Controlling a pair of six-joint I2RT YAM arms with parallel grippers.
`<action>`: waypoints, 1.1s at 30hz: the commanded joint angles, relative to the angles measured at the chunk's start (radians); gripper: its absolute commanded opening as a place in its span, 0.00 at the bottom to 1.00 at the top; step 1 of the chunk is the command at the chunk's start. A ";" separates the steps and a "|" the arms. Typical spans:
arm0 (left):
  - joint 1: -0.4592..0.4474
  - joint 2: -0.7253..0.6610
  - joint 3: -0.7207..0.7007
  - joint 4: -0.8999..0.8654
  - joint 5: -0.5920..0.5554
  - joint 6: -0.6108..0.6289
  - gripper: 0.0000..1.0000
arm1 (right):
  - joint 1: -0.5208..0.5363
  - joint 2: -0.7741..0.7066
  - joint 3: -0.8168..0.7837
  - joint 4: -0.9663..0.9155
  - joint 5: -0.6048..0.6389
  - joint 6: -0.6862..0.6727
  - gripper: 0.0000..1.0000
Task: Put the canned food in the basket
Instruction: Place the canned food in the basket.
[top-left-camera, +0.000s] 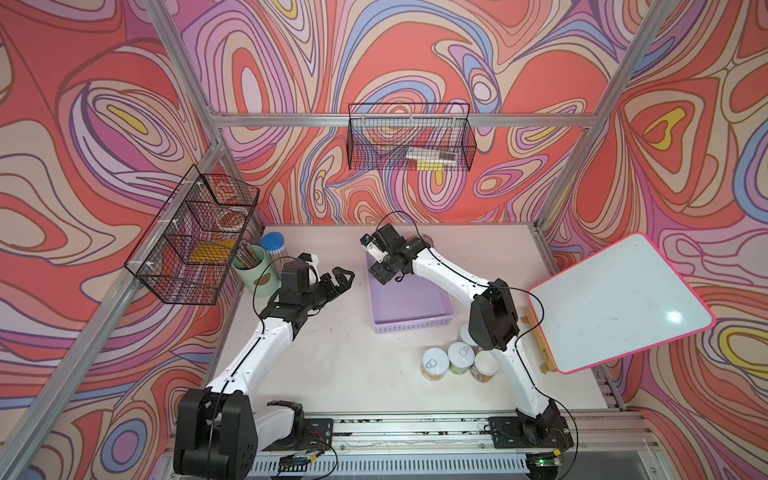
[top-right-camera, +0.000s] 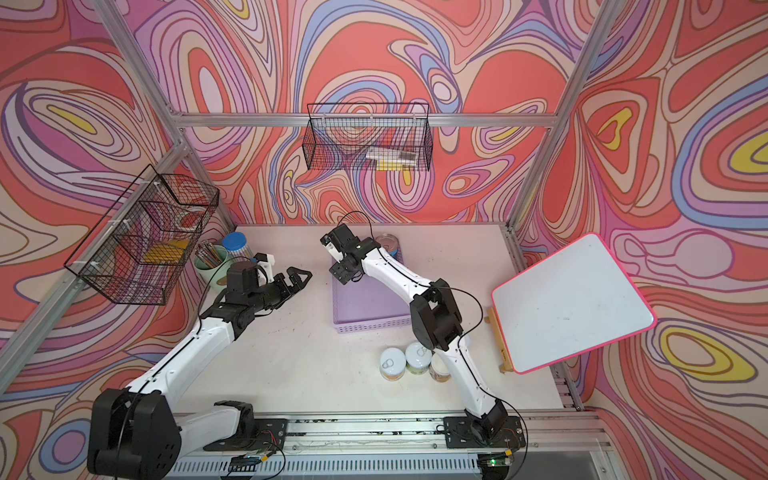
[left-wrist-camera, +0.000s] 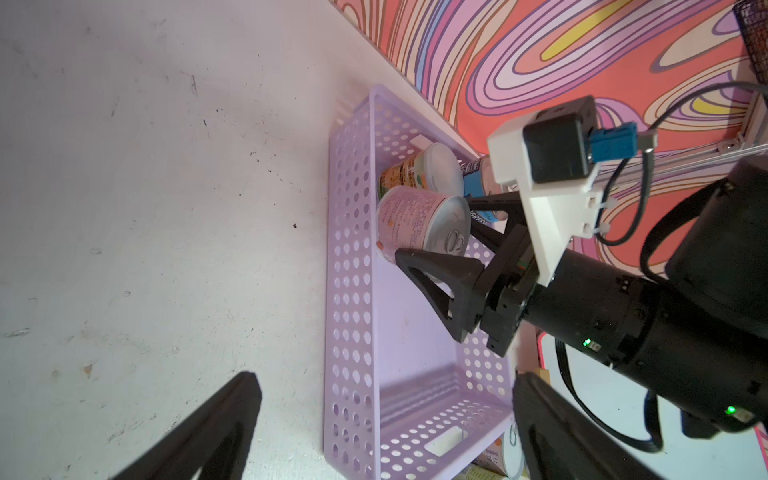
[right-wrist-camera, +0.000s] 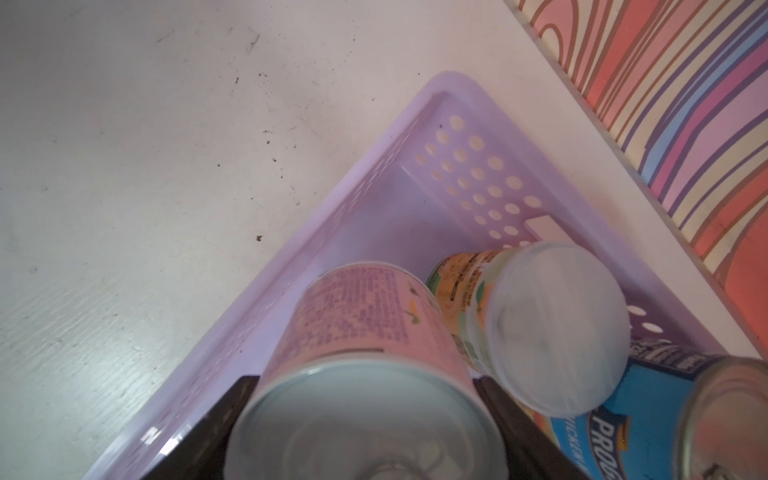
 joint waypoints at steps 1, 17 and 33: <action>0.005 0.020 0.056 0.061 0.079 -0.010 0.99 | -0.003 0.033 0.071 0.079 -0.005 -0.065 0.60; 0.005 0.007 0.056 -0.026 0.035 0.042 0.99 | -0.008 0.197 0.204 0.180 0.169 -0.184 0.65; 0.005 -0.033 0.022 -0.048 0.017 0.048 0.99 | -0.009 0.217 0.220 0.165 0.179 -0.175 0.97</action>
